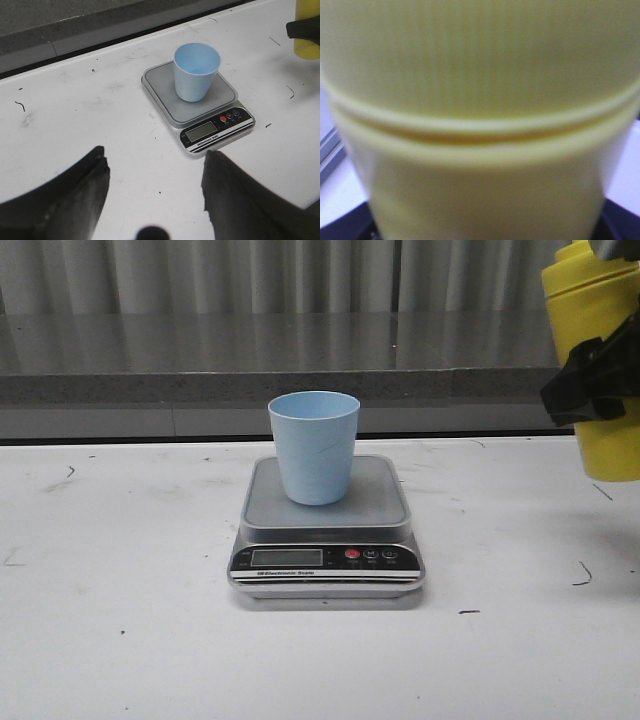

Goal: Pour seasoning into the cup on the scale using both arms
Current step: 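Tilt the bottle upright and lower it back to its spot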

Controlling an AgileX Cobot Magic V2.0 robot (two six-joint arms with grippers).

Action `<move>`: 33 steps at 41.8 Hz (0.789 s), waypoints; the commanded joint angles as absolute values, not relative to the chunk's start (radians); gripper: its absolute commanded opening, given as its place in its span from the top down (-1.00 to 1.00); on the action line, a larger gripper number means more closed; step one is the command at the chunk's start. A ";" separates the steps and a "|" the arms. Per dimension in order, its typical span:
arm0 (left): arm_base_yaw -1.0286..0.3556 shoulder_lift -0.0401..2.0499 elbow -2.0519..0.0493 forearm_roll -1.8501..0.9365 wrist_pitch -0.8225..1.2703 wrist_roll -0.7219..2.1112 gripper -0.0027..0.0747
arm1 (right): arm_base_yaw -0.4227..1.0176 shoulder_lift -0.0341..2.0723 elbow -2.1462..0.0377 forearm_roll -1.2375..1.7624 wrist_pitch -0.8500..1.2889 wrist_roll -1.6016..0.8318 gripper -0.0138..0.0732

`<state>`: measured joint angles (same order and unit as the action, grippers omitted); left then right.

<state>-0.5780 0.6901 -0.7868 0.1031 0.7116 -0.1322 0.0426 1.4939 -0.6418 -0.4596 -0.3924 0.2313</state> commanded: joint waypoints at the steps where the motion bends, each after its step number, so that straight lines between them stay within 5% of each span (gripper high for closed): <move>1: -0.578 0.691 -0.815 0.102 0.632 -0.139 -0.13 | 0.000 1.512 -0.647 -0.431 -0.630 0.234 0.01; 19: -0.578 0.691 -0.815 0.102 0.632 -0.139 -0.13 | -0.047 1.775 -0.648 -0.415 -1.093 0.145 0.01; 33: -0.578 0.691 -0.815 0.102 0.632 -0.139 -0.13 | -0.047 1.900 -0.648 -0.321 -1.227 0.083 0.01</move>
